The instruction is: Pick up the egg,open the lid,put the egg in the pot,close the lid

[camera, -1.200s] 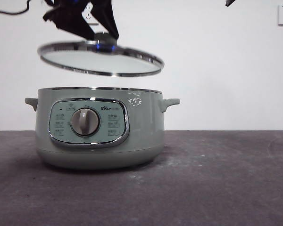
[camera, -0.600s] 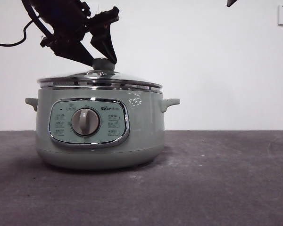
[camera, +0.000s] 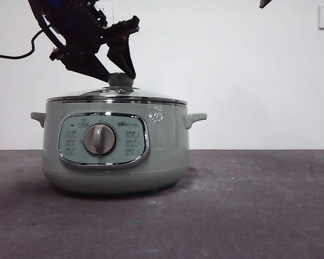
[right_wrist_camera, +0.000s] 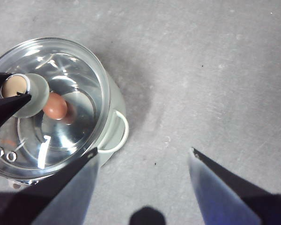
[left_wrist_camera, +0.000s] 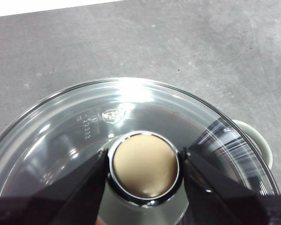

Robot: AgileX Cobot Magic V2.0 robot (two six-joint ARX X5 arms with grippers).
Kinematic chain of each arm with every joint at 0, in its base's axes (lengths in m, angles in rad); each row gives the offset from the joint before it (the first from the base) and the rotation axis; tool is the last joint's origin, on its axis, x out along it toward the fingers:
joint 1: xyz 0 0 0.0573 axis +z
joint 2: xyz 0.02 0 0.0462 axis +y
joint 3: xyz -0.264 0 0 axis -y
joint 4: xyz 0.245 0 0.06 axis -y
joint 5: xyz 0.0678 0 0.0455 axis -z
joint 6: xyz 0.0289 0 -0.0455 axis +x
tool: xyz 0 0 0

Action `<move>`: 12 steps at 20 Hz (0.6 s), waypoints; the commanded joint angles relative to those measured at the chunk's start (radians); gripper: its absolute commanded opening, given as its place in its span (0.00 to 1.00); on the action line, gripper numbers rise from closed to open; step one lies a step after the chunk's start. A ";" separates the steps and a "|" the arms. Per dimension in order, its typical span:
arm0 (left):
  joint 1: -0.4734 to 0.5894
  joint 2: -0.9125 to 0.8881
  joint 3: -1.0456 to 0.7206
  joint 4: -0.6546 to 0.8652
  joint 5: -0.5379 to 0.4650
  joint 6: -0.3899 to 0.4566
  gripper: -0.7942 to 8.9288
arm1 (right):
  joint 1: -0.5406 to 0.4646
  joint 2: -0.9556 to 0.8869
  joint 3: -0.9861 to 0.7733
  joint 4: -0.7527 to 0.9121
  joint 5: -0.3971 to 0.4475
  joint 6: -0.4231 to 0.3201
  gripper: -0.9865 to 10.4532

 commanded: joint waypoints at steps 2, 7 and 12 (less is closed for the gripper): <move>0.004 0.026 -0.022 -0.044 0.003 0.003 0.54 | 0.000 0.003 0.000 0.002 -0.001 0.010 0.36; 0.004 -0.048 0.011 -0.055 0.003 0.003 0.54 | 0.000 0.003 0.000 0.011 -0.001 0.004 0.36; 0.003 -0.209 0.099 -0.212 0.003 0.025 0.53 | 0.012 -0.005 -0.003 -0.001 -0.002 -0.043 0.19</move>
